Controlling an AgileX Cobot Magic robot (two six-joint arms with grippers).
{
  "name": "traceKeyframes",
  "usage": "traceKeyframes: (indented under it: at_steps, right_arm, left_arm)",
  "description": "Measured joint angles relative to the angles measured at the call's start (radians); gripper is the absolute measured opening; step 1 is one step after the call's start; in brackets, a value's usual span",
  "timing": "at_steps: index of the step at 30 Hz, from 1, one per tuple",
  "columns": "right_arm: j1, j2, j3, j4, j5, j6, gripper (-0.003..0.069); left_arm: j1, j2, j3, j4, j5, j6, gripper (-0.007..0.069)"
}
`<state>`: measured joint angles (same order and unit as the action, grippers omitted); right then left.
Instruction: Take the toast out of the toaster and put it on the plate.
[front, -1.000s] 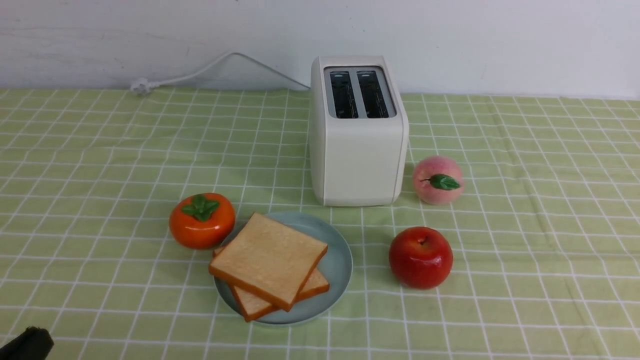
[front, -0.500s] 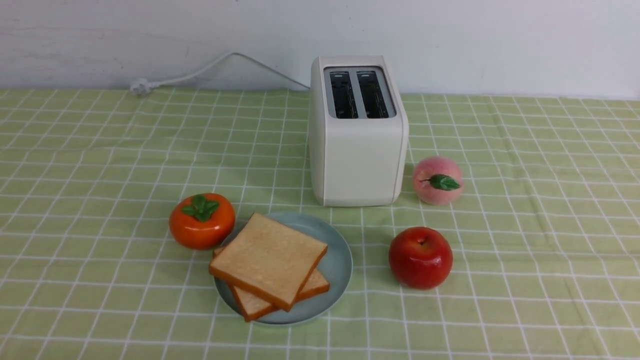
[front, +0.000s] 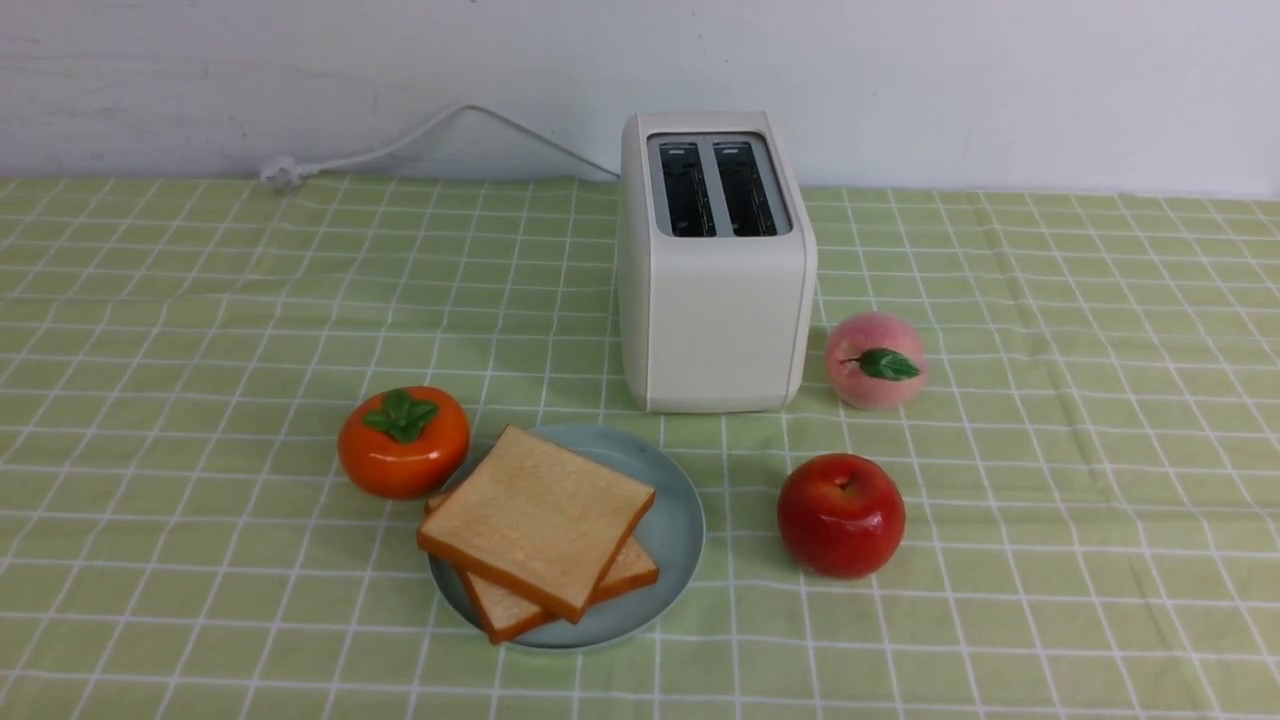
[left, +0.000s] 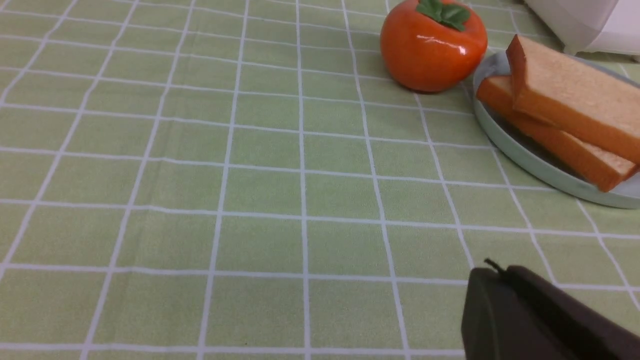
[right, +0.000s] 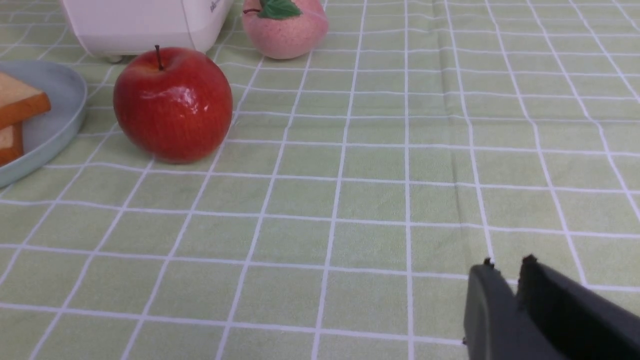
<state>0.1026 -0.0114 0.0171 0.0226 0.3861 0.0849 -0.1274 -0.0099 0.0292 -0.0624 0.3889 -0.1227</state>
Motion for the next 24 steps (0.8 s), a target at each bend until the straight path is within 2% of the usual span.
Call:
traceKeyframes:
  at_steps: [24]
  right_arm:
    - [0.0, 0.0, 0.0, 0.0, 0.0, 0.0, 0.0122]
  left_arm:
    - [0.0, 0.0, 0.0, 0.0, 0.001, -0.003, -0.0009]
